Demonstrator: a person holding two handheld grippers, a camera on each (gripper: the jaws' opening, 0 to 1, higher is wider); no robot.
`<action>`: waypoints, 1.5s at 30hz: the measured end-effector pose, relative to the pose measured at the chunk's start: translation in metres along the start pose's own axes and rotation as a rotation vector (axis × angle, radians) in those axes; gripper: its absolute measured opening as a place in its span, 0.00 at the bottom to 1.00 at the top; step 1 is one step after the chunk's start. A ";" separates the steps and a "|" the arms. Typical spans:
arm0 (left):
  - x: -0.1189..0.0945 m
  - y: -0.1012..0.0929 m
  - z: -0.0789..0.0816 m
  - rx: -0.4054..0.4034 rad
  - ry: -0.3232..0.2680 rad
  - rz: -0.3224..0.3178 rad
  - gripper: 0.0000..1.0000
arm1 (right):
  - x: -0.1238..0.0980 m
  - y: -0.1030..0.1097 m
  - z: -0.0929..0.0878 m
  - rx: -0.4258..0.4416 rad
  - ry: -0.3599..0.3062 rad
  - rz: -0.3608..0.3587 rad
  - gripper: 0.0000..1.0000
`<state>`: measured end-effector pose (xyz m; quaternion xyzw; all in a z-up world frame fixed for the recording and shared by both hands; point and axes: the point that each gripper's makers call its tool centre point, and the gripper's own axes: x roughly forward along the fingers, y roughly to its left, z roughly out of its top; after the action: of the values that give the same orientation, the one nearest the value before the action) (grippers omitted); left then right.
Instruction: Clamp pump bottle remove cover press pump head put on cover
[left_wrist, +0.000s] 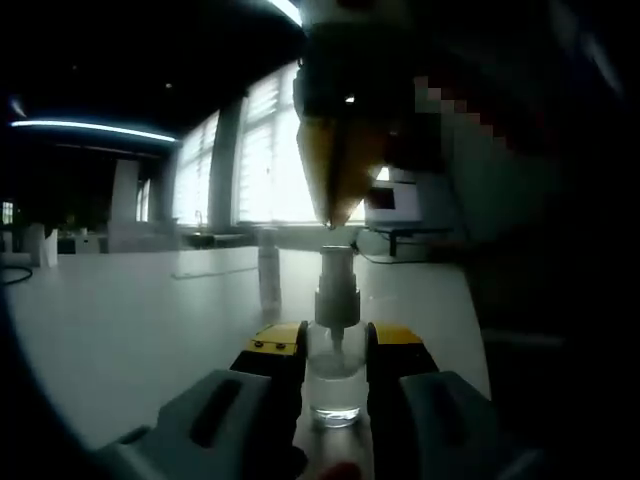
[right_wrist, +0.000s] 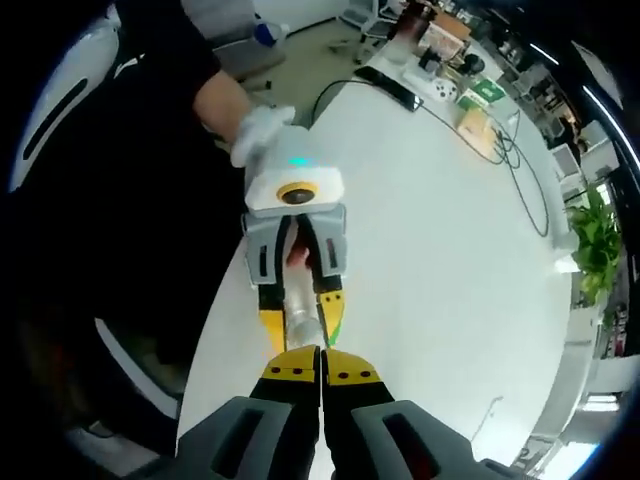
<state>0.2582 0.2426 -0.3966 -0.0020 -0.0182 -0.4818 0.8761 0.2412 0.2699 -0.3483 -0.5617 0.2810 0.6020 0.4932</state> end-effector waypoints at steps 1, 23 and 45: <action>0.000 0.000 0.000 -0.001 0.000 0.000 0.15 | 0.000 0.001 0.000 -0.001 0.001 0.005 0.00; 0.000 0.002 -0.001 0.004 -0.001 0.007 0.15 | 0.008 0.001 -0.002 -0.007 0.031 0.030 0.00; -0.001 0.001 -0.001 -0.010 -0.003 0.001 0.15 | 0.012 0.002 -0.002 0.028 0.187 0.147 0.00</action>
<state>0.2589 0.2438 -0.3972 -0.0072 -0.0171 -0.4815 0.8763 0.2410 0.2710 -0.3604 -0.5863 0.3746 0.5776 0.4270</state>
